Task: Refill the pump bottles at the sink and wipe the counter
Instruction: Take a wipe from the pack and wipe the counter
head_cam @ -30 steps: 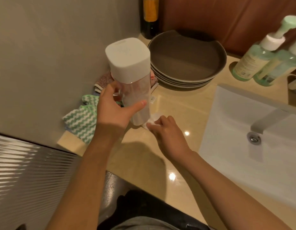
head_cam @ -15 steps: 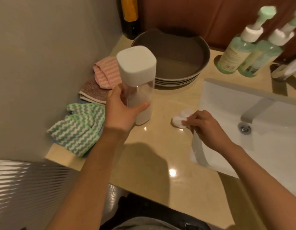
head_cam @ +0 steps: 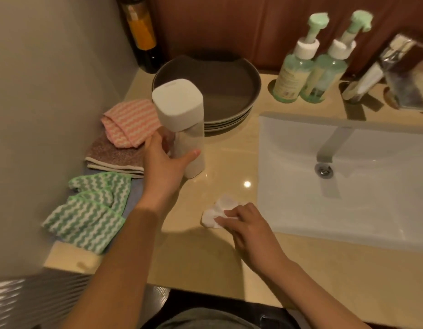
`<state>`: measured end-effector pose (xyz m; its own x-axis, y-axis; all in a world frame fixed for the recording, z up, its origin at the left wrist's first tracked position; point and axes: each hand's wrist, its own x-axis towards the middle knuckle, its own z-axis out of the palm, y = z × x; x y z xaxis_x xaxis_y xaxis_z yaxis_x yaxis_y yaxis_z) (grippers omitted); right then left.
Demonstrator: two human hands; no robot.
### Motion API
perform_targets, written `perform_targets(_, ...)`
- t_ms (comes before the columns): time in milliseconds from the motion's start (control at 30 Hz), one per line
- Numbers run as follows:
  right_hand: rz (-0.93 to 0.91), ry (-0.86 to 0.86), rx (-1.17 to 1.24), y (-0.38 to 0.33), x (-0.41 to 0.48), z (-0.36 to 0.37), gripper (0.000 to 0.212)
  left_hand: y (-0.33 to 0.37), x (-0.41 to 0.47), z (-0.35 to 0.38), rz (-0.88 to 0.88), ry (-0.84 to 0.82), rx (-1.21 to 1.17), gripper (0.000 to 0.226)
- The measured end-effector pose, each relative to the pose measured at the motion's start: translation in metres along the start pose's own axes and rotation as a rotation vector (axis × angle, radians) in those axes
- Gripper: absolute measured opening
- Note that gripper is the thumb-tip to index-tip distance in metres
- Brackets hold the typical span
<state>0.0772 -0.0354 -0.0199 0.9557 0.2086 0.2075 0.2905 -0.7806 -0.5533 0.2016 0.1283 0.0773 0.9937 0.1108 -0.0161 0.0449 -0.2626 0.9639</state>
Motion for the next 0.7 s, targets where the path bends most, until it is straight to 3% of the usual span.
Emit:
perform_targets(133,-0.022,-0.077,-0.025,0.010,-0.036,-0.022,0.031,-0.009,0.008,-0.002,0.043,-0.017,0.062,0.050)
perform_targets(267,0.052,0.002,-0.066,0.020,-0.043,-0.040,0.022,-0.017,0.004,-0.008,0.026,-0.115,-0.007,0.069)
perform_targets(367,0.077,0.081,-0.111,0.019,-0.031,-0.037,0.027,-0.023,-0.016,-0.019,0.022,-0.116,-0.059,0.075)
perform_targets(467,0.074,0.109,-0.141,0.010,-0.010,-0.021,0.028,-0.036,-0.043,-0.046,-0.049,-0.030,0.012,0.059)
perform_targets(600,0.037,0.100,-0.117,-0.010,0.029,0.003,0.026,-0.058,-0.074,-0.089,0.092,0.104,0.236,0.034)
perform_targets(700,-0.034,0.048,-0.155,-0.032,0.058,0.026,0.030,-0.070,-0.098,-0.114,0.148,0.114,0.373,0.021)
